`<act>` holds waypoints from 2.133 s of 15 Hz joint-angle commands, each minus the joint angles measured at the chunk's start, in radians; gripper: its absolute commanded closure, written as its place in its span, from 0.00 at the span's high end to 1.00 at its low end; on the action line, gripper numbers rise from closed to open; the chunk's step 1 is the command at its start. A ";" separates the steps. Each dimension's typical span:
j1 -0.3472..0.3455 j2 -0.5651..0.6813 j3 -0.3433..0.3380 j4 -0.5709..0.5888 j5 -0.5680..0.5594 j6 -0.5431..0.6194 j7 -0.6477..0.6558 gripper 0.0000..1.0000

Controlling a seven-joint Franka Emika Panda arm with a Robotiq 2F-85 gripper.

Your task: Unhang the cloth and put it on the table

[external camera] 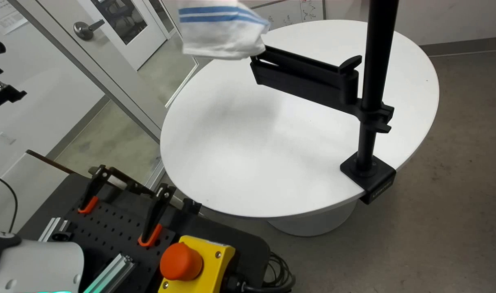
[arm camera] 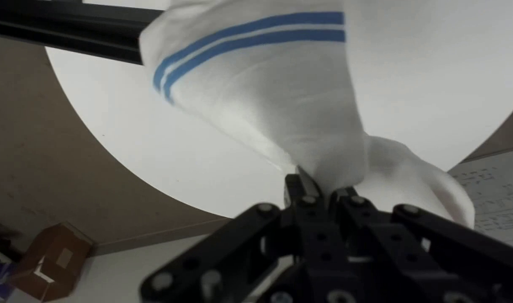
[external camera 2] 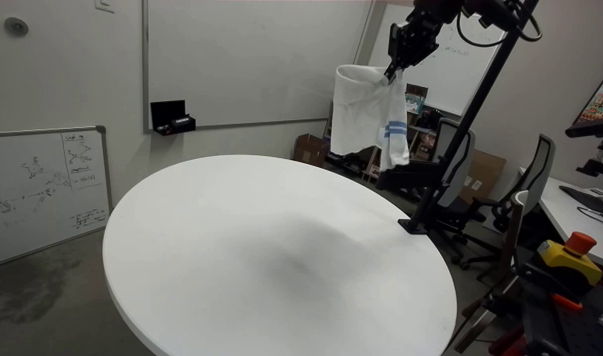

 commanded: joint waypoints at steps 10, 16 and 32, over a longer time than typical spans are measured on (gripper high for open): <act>0.050 -0.112 0.196 -0.170 0.090 -0.089 -0.098 0.02; 0.016 0.009 0.196 -0.210 -0.005 -0.027 -0.026 0.02; 0.109 0.376 0.054 -0.094 -0.492 0.054 0.432 0.34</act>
